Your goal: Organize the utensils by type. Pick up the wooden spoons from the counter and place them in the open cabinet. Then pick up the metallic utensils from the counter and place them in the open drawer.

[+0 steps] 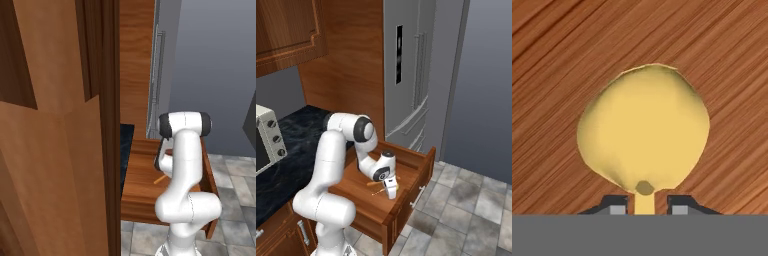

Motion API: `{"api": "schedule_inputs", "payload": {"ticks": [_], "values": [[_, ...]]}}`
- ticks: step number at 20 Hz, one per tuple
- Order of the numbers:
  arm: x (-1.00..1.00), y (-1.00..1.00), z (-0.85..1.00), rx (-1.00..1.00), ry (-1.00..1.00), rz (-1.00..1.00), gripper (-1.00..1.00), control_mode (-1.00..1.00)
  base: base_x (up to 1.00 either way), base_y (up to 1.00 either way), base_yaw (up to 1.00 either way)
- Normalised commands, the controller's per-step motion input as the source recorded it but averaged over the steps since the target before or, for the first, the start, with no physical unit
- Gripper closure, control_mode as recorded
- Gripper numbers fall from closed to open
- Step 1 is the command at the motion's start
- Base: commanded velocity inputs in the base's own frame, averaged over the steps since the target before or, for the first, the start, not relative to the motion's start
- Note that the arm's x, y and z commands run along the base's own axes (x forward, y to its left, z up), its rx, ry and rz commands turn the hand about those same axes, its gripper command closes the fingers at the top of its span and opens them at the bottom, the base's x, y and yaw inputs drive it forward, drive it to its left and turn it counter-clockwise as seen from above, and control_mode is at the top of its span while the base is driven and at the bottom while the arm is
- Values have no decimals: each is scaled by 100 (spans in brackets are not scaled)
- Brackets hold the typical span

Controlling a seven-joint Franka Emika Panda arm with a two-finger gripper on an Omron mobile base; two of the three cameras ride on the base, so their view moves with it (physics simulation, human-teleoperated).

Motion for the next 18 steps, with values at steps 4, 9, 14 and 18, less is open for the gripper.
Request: {"api": "schedule_inputs", "payload": {"ticks": [4,9,14,18], "values": [[1,-1,25,0,2,0,-100,-100,0,0,0],[0,0,55,0,0,0,-100,-100,0,0,0],[-9,0,80,0,0,3,-100,-100,0,0,0],[-45,0,84,-1,0,20,-100,-100,0,0,0]]}}
